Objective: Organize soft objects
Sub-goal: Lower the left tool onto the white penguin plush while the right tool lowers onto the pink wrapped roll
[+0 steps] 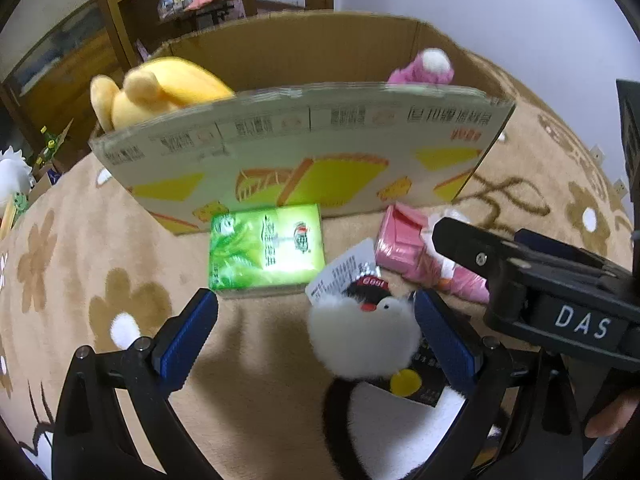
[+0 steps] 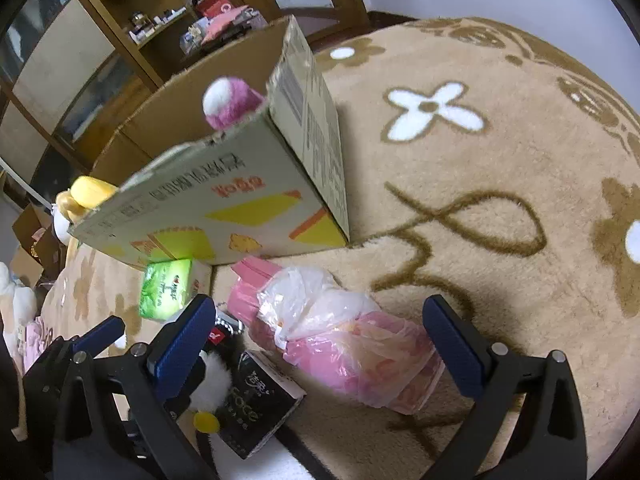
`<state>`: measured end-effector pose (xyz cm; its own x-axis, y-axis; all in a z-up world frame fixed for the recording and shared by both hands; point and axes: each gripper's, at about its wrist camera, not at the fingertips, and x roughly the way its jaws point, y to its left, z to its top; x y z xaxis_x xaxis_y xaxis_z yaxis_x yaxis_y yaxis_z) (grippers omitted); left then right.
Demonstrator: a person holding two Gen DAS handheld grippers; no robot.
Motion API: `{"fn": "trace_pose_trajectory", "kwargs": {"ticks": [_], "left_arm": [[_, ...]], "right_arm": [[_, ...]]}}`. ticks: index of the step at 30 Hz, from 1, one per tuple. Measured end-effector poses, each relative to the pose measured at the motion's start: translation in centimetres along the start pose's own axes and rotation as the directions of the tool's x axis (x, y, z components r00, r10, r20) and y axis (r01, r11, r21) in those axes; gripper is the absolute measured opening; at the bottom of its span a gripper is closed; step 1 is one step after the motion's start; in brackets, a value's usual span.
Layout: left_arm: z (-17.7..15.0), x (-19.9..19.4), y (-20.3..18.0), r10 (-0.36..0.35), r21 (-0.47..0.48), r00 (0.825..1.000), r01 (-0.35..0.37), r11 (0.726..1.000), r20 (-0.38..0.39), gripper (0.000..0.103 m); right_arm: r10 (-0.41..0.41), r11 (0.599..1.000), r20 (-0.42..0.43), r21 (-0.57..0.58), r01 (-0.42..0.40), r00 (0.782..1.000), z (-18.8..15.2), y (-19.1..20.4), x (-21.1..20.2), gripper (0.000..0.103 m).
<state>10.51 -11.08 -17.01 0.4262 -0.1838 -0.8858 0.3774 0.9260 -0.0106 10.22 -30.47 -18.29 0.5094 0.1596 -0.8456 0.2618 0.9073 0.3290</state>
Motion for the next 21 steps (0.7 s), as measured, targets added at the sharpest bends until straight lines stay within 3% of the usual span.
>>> {"fn": "trace_pose_trajectory", "kwargs": {"ticks": [10, 21], "left_arm": [[0.1, 1.1, 0.0, -0.016, 0.020, 0.999, 0.017, 1.000, -0.031, 0.098], [-0.1, 2.3, 0.3, -0.018, 0.028, 0.997, 0.020, 0.999, -0.073, 0.098]], "right_arm": [[-0.001, 0.998, -0.056, 0.057, 0.004, 0.998, -0.5, -1.3, 1.0, 0.103], [-0.065, 0.997, -0.105, -0.043, 0.060, 0.992, -1.0, 0.3, 1.9, 0.103]]}}
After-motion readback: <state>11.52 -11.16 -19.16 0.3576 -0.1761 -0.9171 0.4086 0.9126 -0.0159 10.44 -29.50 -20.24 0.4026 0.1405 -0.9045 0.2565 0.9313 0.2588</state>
